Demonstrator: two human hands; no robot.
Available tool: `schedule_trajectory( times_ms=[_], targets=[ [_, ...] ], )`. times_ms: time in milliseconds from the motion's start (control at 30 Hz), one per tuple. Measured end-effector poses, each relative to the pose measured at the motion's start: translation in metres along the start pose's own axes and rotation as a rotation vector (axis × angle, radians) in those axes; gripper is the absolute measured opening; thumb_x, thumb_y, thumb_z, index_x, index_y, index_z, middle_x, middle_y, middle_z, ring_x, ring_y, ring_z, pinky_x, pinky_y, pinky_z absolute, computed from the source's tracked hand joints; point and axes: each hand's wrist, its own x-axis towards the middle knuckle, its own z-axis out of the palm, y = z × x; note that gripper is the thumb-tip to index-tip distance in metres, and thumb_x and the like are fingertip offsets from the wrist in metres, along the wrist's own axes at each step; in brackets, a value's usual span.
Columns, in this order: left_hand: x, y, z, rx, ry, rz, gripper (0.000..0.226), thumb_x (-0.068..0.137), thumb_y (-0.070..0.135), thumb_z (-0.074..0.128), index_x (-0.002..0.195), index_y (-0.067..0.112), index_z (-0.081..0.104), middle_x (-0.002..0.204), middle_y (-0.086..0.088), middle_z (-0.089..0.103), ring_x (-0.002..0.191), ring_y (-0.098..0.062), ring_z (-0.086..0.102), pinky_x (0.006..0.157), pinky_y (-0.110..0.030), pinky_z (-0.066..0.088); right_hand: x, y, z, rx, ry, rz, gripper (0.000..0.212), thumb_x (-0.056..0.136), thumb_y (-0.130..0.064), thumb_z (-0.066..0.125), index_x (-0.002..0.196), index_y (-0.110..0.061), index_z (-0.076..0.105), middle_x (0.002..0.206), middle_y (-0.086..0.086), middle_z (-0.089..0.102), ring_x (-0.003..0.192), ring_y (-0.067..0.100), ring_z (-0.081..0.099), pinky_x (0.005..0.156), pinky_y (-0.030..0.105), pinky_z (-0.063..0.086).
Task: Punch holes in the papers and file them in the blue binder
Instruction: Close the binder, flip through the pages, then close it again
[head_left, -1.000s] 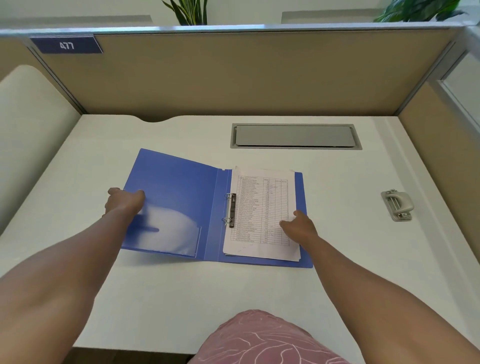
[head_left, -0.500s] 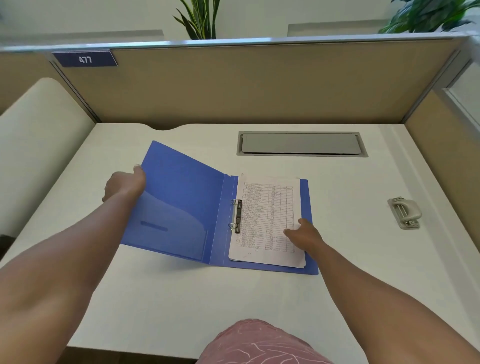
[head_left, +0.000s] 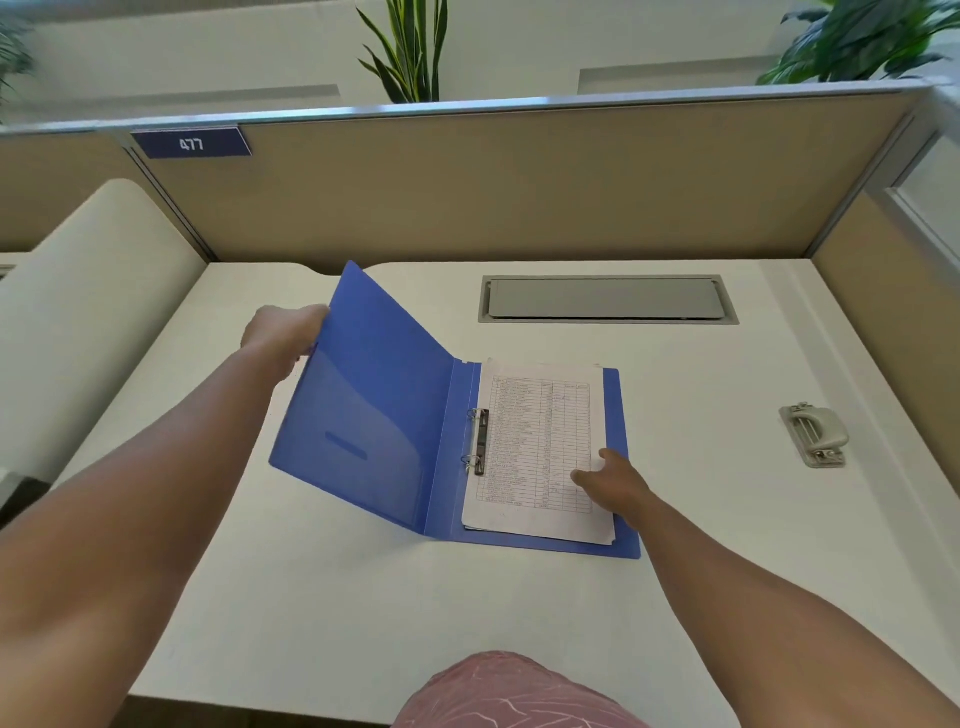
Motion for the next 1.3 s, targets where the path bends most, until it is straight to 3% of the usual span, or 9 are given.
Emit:
schedule_trajectory(
  times_ms=[100,267,433,633,767,867,1000,1167,1300],
  targets=[
    [-0.011,0.018,0.005,-0.016,-0.174,0.044,0.020,0.084,0.034,0.064,0.086,0.014,0.064,0.077,0.001,0.066,0.059,-0.013,0.055,0.059,-0.022,0.039,0.000,0.001,0.000,0.019,-0.009,-0.004,0.080,0.089,-0.037,0.063,0.153,-0.011,0.023,0.159,0.005,0.027,0.142,0.025,0.034,0.113,0.038,0.034],
    [-0.031,0.041,0.021,0.062,-0.451,0.084,0.034,0.086,0.055,0.063,0.092,0.022,0.068,0.081,0.009,0.072,0.064,-0.005,0.061,0.067,-0.023,0.043,-0.003,0.003,-0.001,0.046,-0.019,-0.013,0.080,0.088,-0.038,0.064,0.152,-0.011,0.025,0.158,0.005,0.028,0.142,0.026,0.034,0.114,0.040,0.034],
    [-0.050,0.045,0.054,0.053,-0.616,0.035,0.042,0.088,0.064,0.059,0.095,0.023,0.069,0.073,0.014,0.068,0.065,-0.004,0.053,0.066,-0.021,0.043,-0.005,0.007,-0.003,0.066,-0.034,-0.019,0.079,0.090,-0.037,0.063,0.153,-0.011,0.023,0.159,0.004,0.025,0.143,0.025,0.032,0.115,0.039,0.032],
    [-0.062,0.021,0.095,0.116,-0.634,0.032,0.049,0.086,0.063,0.061,0.111,0.022,0.069,0.108,0.006,0.070,0.101,-0.012,0.060,0.083,-0.028,0.048,-0.007,0.011,-0.006,0.086,-0.049,-0.030,0.074,0.091,-0.044,0.059,0.152,-0.015,0.027,0.157,0.002,0.032,0.140,0.024,0.037,0.114,0.042,0.035],
    [-0.064,0.000,0.119,0.139,-0.626,-0.007,0.075,0.076,0.063,0.073,0.130,0.012,0.060,0.126,0.000,0.063,0.115,-0.017,0.056,0.095,-0.032,0.048,-0.008,0.010,-0.011,0.112,-0.041,-0.031,0.067,0.096,-0.051,0.048,0.149,-0.013,0.032,0.154,0.005,0.037,0.138,0.026,0.039,0.113,0.041,0.035],
    [-0.064,-0.019,0.132,0.132,-0.642,-0.068,0.097,0.063,0.064,0.082,0.138,0.010,0.054,0.141,-0.006,0.054,0.129,-0.024,0.050,0.105,-0.038,0.044,-0.010,0.008,-0.016,0.115,-0.037,-0.023,0.060,0.099,-0.055,0.035,0.142,-0.013,0.042,0.145,0.004,0.046,0.129,0.025,0.046,0.103,0.038,0.040],
    [-0.063,-0.040,0.147,0.140,-0.585,-0.107,0.097,0.068,0.054,0.085,0.138,-0.001,0.048,0.147,-0.014,0.048,0.134,-0.033,0.046,0.097,-0.036,0.041,-0.013,0.006,-0.027,0.230,-0.004,0.012,0.058,0.102,-0.053,0.024,0.138,-0.015,0.048,0.138,0.007,0.052,0.118,0.024,0.050,0.103,0.038,0.040],
    [-0.067,-0.065,0.162,0.163,-0.486,-0.170,0.123,0.061,0.053,0.090,0.154,0.010,0.023,0.156,-0.009,0.031,0.139,-0.031,0.039,0.103,-0.044,0.039,-0.015,0.013,-0.040,0.373,0.014,0.095,0.065,0.100,-0.059,0.019,0.120,-0.012,0.059,0.127,0.012,0.061,0.116,0.028,0.057,0.105,0.048,0.044],
    [-0.070,-0.079,0.174,0.151,-0.497,-0.185,0.114,0.065,0.049,0.089,0.149,0.006,0.026,0.150,-0.009,0.039,0.135,-0.031,0.042,0.098,-0.041,0.041,-0.018,0.015,-0.049,0.584,0.010,0.194,0.074,0.097,-0.064,0.019,0.140,-0.011,0.048,0.132,0.011,0.060,0.122,0.026,0.056,0.098,0.044,0.049]
  ],
)
